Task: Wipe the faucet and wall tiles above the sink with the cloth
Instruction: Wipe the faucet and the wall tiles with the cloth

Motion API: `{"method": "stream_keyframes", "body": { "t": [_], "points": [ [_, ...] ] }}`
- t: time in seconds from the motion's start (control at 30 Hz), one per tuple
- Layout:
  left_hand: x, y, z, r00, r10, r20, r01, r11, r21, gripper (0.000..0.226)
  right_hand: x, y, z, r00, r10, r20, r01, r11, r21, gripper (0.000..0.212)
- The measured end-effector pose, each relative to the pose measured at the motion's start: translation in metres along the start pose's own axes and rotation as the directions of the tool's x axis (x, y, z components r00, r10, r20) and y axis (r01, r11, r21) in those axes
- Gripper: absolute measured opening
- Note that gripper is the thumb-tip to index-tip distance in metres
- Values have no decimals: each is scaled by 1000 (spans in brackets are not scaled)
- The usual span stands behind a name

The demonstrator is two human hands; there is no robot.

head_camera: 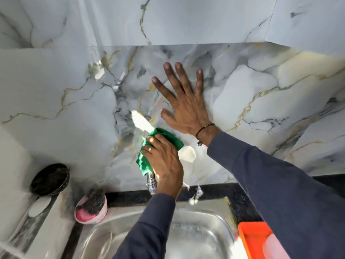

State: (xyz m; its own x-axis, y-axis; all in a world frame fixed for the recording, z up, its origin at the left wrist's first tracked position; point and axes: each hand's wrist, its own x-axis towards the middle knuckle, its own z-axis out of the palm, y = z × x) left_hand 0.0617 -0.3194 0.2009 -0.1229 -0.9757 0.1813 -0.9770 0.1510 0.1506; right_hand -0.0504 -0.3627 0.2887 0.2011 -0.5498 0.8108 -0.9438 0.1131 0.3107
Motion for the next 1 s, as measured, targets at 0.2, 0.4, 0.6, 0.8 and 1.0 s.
{"method": "stream_keyframes", "body": {
  "t": [0.2, 0.4, 0.6, 0.8, 1.0],
  "points": [
    [15, -33, -12, 986, -126, 113, 153, 946, -285, 59, 1, 0, -4, 1000, 3, -25, -3, 1000, 31, 95],
    [34, -88, -5, 608, 244, 755, 789, -288, -543, 42, 1, -4, -1, 1000, 8, -20, -8, 1000, 2, 94],
    [31, -95, 13, 594, 321, 737, 785, -431, -445, 59, 2, -3, -3, 1000, 9, 16, -8, 999, -50, 94],
    [1, -78, 12, 976, -165, 139, 204, 492, -846, 39, 2, -5, -9, 999, 19, 43, -16, 998, -60, 92],
    [-45, -87, 9, 968, 143, -205, -239, 776, -584, 77, 2, -5, -13, 997, 22, 74, -16, 997, -74, 91]
  ]
}}
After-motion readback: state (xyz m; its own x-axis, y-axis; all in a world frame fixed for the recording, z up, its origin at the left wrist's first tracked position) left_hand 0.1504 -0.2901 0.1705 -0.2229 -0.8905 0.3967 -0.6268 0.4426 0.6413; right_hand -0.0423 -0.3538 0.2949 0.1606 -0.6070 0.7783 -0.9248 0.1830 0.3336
